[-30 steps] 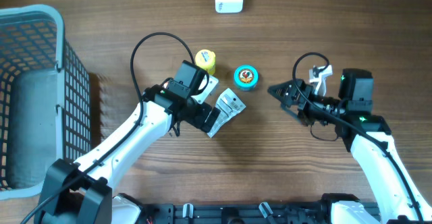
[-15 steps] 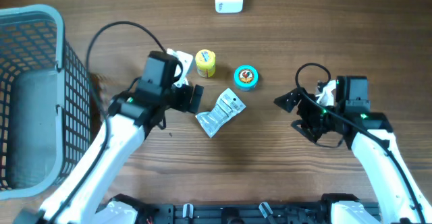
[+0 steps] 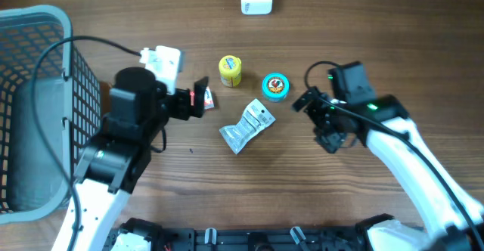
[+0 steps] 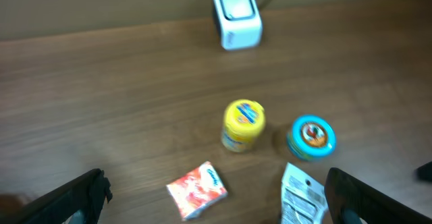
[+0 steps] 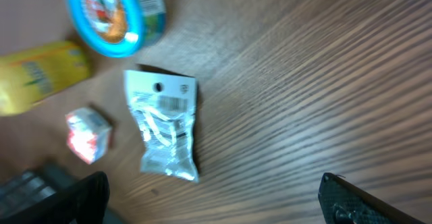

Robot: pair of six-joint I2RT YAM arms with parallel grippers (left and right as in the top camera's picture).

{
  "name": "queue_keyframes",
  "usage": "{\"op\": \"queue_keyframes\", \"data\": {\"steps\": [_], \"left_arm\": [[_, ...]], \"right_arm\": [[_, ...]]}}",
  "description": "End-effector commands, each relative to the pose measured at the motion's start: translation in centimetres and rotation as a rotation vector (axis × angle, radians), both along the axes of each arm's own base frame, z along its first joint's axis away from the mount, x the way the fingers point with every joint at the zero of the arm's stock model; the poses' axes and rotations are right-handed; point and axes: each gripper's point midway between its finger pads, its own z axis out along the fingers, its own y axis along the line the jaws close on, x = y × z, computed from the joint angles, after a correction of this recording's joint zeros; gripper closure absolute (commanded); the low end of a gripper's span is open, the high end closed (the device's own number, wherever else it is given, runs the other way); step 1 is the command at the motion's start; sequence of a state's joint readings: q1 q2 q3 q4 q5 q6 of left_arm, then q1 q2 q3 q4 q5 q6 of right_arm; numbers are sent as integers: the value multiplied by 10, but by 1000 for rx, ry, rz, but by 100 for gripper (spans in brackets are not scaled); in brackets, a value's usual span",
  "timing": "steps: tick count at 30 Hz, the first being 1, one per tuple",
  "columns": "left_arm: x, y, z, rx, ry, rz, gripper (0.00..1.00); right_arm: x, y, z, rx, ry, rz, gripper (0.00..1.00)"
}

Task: Scan the item barcode

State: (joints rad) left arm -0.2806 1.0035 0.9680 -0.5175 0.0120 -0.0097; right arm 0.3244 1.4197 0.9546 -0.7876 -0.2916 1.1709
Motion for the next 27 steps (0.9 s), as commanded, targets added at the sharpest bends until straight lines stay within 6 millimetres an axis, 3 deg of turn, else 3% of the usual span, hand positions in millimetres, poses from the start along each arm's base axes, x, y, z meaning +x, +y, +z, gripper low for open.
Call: {"op": "queue_keyframes", "data": {"steps": [1,4,7,12,15,21,27], "left_arm": [[-2,13,2,-16,5,50,0],[-4,16,-3,-11,27,56,0],[-11,8,-16,-23,92,11,0],[-25,-14,-53,26,233,-179,0],[-23,-26,-79,54,319,-235,0],[-26,-56,-133,120,472,-340,0],[-32,-86,-151,213,472,-413,0]], "right_arm": [[-9,21,-24,25,113,28,0],[-10,26,-30,12,105,90,0],[1,29,-24,12,19,171,0],[24,33,-3,-20,-137,324,1],[36,27,10,-58,-195,366,0],[56,-26,23,-227,-205,324,0],[73,-85,41,-283,-225,295,0]]}}
